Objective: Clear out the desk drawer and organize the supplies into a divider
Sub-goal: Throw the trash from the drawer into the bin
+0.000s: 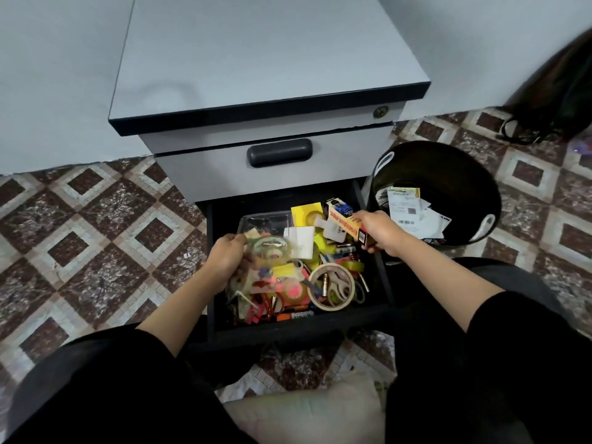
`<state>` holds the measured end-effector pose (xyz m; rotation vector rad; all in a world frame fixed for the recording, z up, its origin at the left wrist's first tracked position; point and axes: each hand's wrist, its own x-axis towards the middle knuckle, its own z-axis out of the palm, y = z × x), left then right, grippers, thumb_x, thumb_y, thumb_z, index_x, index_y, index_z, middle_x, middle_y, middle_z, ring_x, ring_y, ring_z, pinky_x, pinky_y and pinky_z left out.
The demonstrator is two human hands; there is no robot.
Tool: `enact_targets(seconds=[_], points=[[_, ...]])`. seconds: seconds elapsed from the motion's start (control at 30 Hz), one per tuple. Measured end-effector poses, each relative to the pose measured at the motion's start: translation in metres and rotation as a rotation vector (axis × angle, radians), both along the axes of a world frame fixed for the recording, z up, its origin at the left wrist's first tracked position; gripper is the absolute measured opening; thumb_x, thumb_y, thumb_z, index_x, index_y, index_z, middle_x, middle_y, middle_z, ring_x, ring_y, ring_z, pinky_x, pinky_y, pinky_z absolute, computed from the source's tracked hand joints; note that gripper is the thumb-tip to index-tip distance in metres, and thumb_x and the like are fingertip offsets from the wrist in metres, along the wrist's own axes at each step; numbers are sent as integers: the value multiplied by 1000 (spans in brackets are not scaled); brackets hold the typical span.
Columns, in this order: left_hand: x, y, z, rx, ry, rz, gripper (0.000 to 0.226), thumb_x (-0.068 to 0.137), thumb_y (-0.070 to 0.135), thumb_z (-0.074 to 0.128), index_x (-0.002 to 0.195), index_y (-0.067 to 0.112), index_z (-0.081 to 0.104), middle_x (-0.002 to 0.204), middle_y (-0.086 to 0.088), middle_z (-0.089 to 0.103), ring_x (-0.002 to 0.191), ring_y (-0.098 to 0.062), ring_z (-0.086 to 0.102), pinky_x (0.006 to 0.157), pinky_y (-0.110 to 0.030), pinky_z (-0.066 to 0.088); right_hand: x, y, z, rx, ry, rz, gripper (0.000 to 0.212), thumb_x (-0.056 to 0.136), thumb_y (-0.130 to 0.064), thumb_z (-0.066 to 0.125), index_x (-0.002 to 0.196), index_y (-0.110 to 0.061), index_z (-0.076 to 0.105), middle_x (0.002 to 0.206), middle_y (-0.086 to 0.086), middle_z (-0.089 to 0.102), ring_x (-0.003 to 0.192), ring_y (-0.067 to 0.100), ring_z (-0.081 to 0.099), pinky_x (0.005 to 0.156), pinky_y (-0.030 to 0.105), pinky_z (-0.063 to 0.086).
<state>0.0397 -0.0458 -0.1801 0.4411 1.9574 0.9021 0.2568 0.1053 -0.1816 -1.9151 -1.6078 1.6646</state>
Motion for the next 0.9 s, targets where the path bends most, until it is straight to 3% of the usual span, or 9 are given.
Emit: enact_targets(seconds=[0.17,0.27,0.4,0.5,0.57,0.67,0.8,0.9], points=[[34,14,21,46,-18,-101,16,96,10,40,82,8,48,48,0,58,37,-10,48,35,-17,33,35,6,36,30,-2,-37,25,97,-27,37,99,-7,53,70,7,54,51,18,49,46,23,35],[57,28,28,51,-31,-182,12,96,14,49,88,6,51,72,-12,63,52,-17,50,46,-21,36,64,9,56,27,35,-64,19,96,-22,41,98,-10,55,70,5,55,54,18,51,49,23,34],[96,50,41,55,-105,-195,14,95,12,52,82,7,54,73,-10,59,52,-13,57,42,-17,47,103,16,78,32,74,-110,19,94,-9,47,78,-7,56,67,9,53,56,19,48,46,24,37],[129,68,50,84,-187,-233,10,94,10,54,95,0,52,74,-9,53,55,-12,59,43,-14,50,131,23,86,42,102,-209,9,93,-7,53,92,1,56,77,14,56,62,21,54,38,22,49],[148,83,54,100,-216,-268,9,93,12,55,91,4,51,74,-6,52,57,-11,59,47,-14,51,149,28,87,53,133,-287,9,92,-6,55,92,3,57,77,14,56,65,22,55,39,24,52],[168,105,59,139,-259,-268,12,93,10,55,82,5,54,70,-5,54,53,-9,61,49,-16,53,167,32,86,84,175,-386,12,93,-6,54,84,2,55,77,13,54,66,22,54,39,24,51],[190,132,60,125,-335,-229,10,92,5,55,96,-4,52,77,-11,53,54,-16,64,50,-19,55,189,38,79,105,244,-515,13,92,-5,55,103,1,54,93,16,56,68,23,55,37,23,51],[203,150,56,123,-329,-197,5,91,2,55,88,-1,52,81,-11,56,69,-19,64,62,-23,57,201,42,71,126,263,-582,13,92,-7,56,102,1,56,97,18,57,67,23,57,39,24,52]])
